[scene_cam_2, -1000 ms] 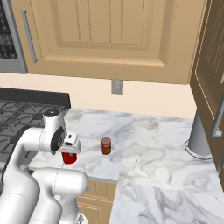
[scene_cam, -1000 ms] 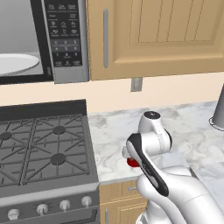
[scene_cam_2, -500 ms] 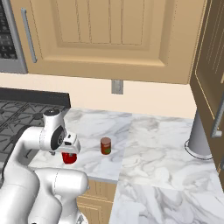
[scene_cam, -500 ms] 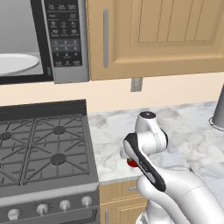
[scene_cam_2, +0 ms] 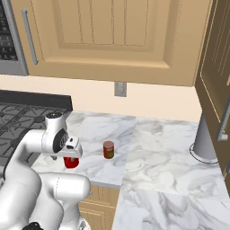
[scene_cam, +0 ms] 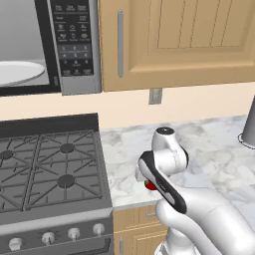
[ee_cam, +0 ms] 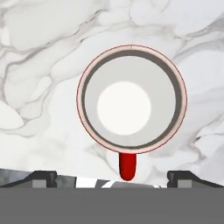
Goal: Pick the mug from the counter and place it inside the microwave. Then close the microwave.
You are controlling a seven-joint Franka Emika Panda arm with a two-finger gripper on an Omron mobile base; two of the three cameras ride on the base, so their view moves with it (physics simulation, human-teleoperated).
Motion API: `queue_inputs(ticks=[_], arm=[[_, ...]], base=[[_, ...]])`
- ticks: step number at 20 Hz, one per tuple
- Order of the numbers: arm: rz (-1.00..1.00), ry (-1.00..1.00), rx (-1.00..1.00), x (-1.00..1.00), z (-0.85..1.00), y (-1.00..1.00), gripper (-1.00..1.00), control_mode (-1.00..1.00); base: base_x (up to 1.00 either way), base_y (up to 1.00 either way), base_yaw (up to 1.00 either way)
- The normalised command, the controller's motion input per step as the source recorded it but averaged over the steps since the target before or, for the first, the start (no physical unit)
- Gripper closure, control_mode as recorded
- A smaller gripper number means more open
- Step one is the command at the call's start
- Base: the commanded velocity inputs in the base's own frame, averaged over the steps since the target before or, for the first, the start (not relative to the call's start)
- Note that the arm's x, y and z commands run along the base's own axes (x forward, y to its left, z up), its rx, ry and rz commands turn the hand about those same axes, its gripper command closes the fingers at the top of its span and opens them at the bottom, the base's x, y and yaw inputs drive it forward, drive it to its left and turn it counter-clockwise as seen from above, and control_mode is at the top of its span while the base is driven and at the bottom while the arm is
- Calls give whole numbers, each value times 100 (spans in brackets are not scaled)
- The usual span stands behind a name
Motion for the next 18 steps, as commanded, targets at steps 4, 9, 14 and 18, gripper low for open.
queue_inputs(ticks=[4, 9, 14, 18], arm=[[0, 1, 0, 0, -22, -4, -100, -100], [-1, 1, 0, 0, -21, -7, -100, -100], [-2, 0, 0, 0, -19, -10, -100, -100], [-2, 0, 0, 0, -16, -10, -100, -100]], base=[[0, 0, 0], [0, 0, 0], [0, 0, 0], [0, 0, 0]])
